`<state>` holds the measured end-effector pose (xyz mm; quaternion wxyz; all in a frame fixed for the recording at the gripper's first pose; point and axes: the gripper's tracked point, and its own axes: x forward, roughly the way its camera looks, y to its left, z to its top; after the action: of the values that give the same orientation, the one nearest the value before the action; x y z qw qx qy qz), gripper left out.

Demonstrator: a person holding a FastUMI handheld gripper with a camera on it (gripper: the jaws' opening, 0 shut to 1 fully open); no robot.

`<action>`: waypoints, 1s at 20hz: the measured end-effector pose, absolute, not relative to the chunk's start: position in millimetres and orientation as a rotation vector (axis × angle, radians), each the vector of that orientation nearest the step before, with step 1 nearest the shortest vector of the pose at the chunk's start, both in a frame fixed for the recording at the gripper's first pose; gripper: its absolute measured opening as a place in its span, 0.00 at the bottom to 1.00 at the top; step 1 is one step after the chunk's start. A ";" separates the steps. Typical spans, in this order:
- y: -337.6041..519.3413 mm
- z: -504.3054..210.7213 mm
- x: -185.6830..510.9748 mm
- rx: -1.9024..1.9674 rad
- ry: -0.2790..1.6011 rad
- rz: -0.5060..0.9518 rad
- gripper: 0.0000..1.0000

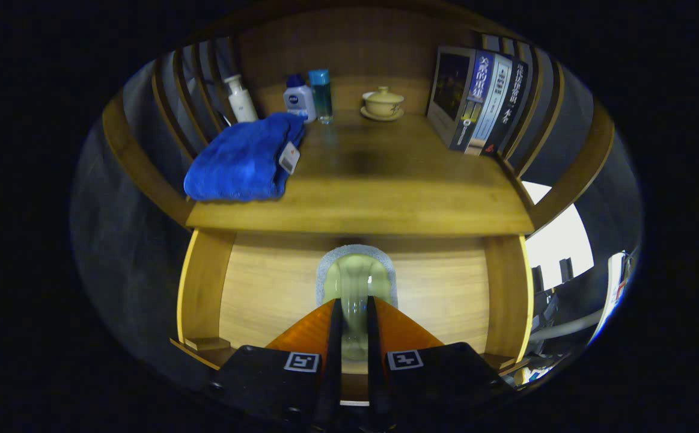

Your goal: Pull open the drawer, take out the items inside it, and place them on the countertop above the cabinet.

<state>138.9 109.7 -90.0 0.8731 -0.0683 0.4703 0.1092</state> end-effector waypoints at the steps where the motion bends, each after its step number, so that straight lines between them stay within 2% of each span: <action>1: 108.2 -81.1 146.1 -0.145 0.972 0.220 0.28; 12: 120.3 -50.5 246.2 -0.136 0.941 0.152 0.28; 20: 126.3 -89.0 303.0 -0.146 0.994 0.099 0.28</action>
<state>303.0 126.3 -89.0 0.8753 -0.0700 0.4762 0.0474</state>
